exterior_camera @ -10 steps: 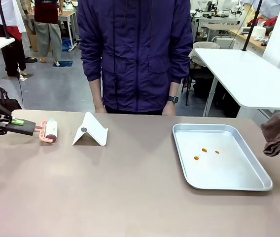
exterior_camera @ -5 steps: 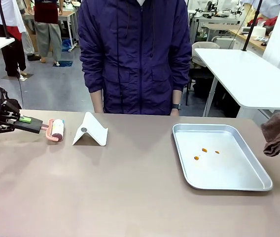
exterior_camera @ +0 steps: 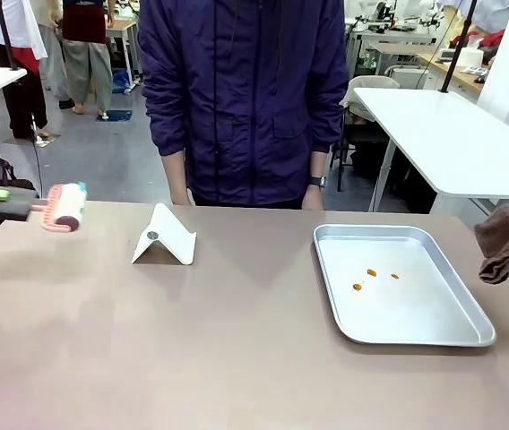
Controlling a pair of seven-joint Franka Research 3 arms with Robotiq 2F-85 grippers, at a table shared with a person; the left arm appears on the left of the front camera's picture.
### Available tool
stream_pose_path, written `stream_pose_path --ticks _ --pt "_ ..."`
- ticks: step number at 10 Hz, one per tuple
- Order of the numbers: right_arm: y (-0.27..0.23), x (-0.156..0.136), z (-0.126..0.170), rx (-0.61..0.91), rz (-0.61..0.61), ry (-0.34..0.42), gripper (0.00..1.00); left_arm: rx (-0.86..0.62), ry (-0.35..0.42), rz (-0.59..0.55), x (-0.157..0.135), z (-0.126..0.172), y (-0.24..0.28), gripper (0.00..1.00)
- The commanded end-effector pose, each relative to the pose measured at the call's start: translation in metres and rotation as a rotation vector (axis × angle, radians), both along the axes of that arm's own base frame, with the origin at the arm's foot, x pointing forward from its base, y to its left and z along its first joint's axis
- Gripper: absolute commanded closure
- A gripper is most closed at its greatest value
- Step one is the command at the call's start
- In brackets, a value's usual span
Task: Clean the surface of the table.
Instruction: If a person points to the right, clean the right side of the table with your right hand, and if they point to the left, clean the left side with your left hand.
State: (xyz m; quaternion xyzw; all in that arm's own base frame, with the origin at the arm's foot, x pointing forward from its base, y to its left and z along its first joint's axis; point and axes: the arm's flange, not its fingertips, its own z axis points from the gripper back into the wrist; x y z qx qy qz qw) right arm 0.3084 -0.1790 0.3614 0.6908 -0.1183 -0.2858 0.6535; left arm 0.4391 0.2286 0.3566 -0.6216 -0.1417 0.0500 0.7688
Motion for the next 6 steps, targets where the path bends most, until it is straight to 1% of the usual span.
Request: stream_pose_path --ticks 1,2,3,4,5,6 --pt "0.002 0.000 0.004 -0.002 0.006 -0.009 1.00 -0.075 -0.006 -0.090 -0.056 0.004 0.014 0.78" --pt "0.002 0.000 0.004 -0.002 0.006 -0.009 1.00 -0.065 0.035 -0.113 -0.082 0.001 0.026 0.78" --pt "0.002 0.000 0.004 -0.002 0.006 -0.009 1.00 -0.087 0.040 -0.128 -0.108 -0.004 0.037 0.78" --pt "0.002 0.000 0.004 -0.002 0.006 -0.009 1.00 -0.109 0.015 -0.165 -0.136 -0.008 0.049 0.78" --pt "0.002 0.000 0.004 -0.002 0.006 -0.009 1.00 -0.107 -0.025 -0.112 -0.159 -0.013 0.066 0.78" --pt "0.002 0.000 0.004 -0.002 0.006 -0.009 1.00 -0.131 -0.043 -0.074 -0.172 -0.018 0.078 0.78"
